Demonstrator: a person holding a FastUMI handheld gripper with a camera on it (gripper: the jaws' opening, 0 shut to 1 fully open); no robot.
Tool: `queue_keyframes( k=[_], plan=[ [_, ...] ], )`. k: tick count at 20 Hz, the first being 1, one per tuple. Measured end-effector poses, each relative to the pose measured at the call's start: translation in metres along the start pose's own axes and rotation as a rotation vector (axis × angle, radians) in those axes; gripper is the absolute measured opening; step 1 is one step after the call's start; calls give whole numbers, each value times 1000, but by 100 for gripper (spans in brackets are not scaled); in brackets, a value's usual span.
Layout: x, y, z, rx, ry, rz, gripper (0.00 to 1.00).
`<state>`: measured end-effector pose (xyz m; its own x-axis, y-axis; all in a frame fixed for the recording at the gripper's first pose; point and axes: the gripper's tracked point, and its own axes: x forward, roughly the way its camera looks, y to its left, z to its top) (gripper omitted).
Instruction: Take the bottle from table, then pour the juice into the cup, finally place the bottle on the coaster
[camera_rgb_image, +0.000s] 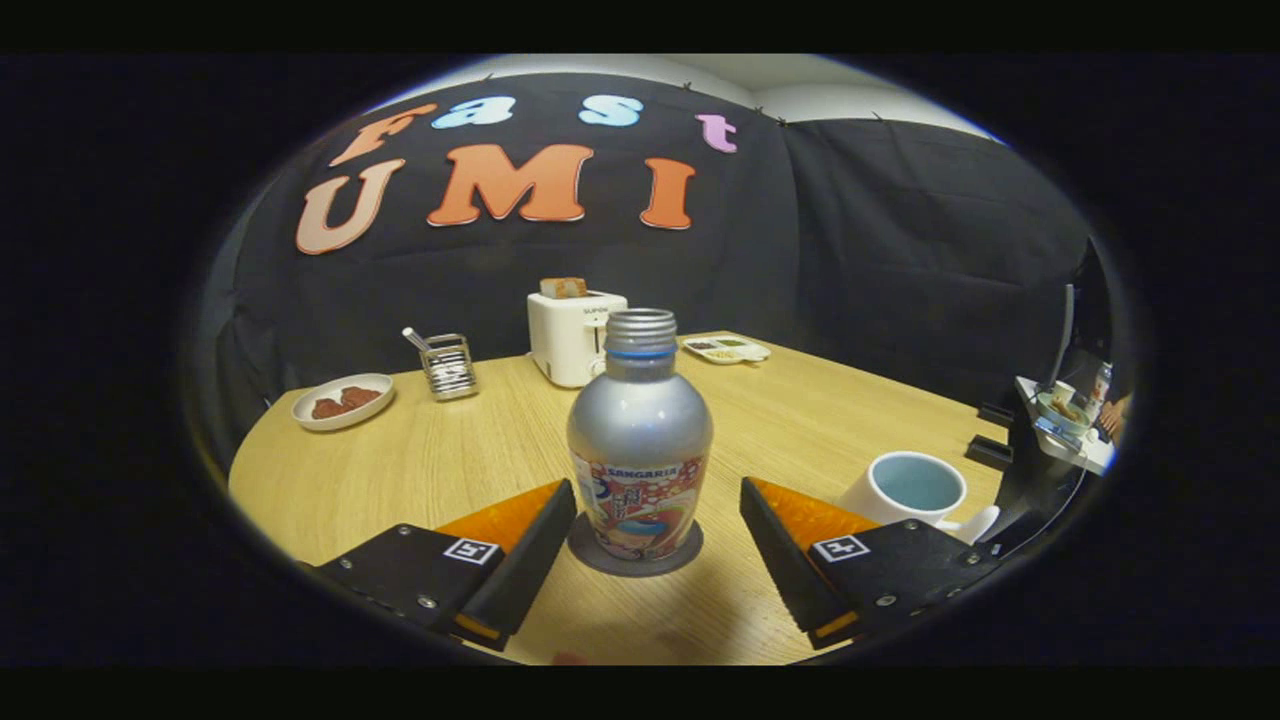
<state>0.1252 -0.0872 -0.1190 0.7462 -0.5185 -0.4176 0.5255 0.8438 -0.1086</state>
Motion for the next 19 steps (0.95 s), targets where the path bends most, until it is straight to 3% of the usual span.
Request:
queue_keyframes(
  k=[6,16,19],
  plan=[
    [-62,20,38,64,-101,183,98],
    [-158,29,56,27,-250,344,97],
    [-174,26,47,9,-258,354,97]
  ],
)
